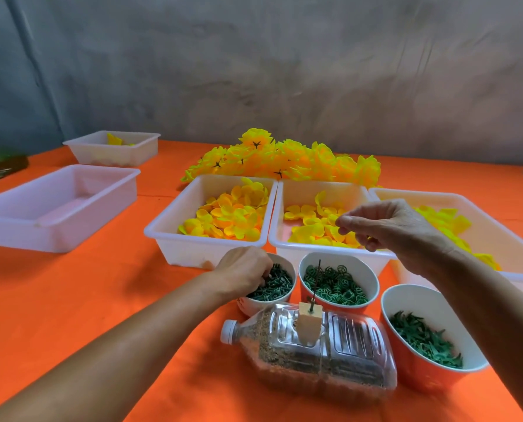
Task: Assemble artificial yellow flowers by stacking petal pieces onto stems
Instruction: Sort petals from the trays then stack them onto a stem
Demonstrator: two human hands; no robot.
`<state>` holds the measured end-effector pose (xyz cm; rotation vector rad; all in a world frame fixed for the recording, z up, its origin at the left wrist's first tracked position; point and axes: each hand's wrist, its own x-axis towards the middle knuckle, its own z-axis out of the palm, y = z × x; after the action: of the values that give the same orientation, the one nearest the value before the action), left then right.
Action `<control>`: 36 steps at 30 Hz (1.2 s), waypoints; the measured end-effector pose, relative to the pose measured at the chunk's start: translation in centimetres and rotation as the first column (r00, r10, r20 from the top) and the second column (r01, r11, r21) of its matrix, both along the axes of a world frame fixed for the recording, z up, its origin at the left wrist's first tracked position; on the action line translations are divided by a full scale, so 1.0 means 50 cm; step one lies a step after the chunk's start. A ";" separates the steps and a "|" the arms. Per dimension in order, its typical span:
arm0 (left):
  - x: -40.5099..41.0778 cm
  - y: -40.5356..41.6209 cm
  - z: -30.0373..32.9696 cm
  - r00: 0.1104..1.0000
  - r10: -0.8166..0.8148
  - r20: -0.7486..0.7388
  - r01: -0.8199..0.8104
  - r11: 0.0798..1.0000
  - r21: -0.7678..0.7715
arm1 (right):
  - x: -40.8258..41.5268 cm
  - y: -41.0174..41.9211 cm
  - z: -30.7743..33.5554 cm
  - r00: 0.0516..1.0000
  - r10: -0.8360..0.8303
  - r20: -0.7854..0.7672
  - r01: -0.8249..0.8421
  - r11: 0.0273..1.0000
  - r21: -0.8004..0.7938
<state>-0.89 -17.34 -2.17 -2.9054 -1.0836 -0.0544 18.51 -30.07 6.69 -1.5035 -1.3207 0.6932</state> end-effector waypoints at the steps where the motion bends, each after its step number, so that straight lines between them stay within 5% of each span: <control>1: -0.001 -0.001 -0.001 1.000 -0.001 -0.002 0.001 1.000 0.008 | 0.000 -0.001 0.002 1.000 -0.002 -0.003 0.002 1.000 0.002; 19: -0.052 -0.019 0.046 0.909 0.059 0.413 0.094 0.936 -0.340 | -0.022 -0.011 0.016 0.999 0.037 0.023 -0.037 0.999 -0.022; 26: -0.040 -0.084 0.115 0.492 0.169 0.854 0.352 0.858 -0.373 | -0.035 -0.018 0.037 0.994 0.095 0.045 -0.096 0.995 0.004; 31: -0.023 -0.127 0.159 0.260 0.236 0.936 0.458 0.824 -0.335 | -0.062 -0.024 0.055 0.986 0.163 0.026 -0.163 0.986 0.022; 36: -0.014 -0.165 0.175 0.139 0.304 0.942 0.547 0.770 -0.329 | -0.090 -0.032 0.061 0.976 0.211 -0.060 -0.203 0.972 0.117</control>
<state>-1.58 -25.56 6.59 -3.2950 -0.8585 -2.5241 14.04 -31.67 9.74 -1.2523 -1.4498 0.7869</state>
